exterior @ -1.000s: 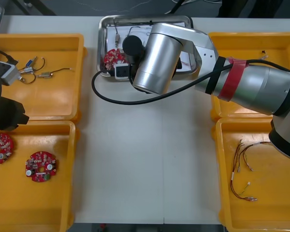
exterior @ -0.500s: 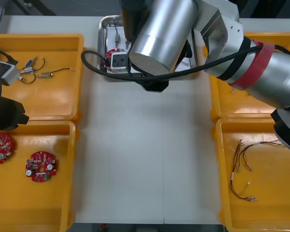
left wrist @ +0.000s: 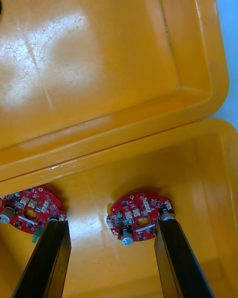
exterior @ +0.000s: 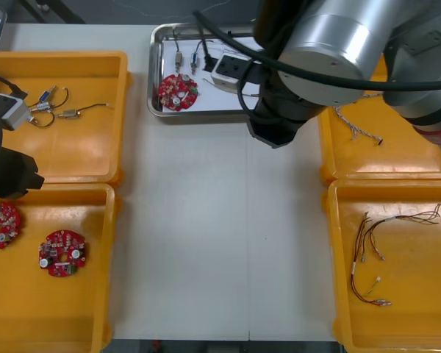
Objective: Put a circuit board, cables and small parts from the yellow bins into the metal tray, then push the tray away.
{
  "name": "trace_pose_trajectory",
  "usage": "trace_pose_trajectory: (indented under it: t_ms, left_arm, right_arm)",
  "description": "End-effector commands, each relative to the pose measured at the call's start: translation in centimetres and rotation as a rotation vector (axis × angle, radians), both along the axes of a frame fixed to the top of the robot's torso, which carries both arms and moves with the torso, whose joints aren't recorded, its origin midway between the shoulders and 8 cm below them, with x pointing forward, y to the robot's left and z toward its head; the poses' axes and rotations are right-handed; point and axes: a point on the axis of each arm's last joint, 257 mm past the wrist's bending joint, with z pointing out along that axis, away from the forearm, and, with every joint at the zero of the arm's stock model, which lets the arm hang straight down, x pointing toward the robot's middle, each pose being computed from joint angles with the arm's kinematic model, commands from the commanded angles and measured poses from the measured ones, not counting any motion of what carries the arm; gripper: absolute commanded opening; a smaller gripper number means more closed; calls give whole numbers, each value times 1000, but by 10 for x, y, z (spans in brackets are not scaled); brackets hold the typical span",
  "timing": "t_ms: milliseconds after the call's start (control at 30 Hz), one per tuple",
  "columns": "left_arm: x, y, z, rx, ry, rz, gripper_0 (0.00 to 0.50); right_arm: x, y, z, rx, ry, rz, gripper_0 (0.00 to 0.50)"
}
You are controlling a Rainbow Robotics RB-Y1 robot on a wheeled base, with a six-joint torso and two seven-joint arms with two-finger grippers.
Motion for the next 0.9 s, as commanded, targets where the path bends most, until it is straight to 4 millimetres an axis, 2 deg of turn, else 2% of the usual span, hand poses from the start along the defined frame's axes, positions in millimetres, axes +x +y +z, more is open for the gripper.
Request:
trace_pose_trajectory:
  t_ms: [33, 267, 567, 767, 900]
  left_arm:
    - [-6, 16, 11, 18, -20, 50, 500]
    - [-6, 16, 11, 18, -20, 50, 500]
    - [-6, 16, 11, 18, -20, 50, 500]
    - [-6, 16, 11, 18, -20, 50, 500]
    - [-6, 16, 11, 18, -20, 50, 500]
  right_arm:
    - [-11, -55, 11, 91, 26, -145, 500]
    - [-41, -116, 8, 202, 77, -328, 500]
    - [-66, -177, 10, 310, 86, -531, 500]
    - [-86, -221, 6, 425, 114, -727, 500]
    - [-94, -243, 2, 463, 101, -825, 500]
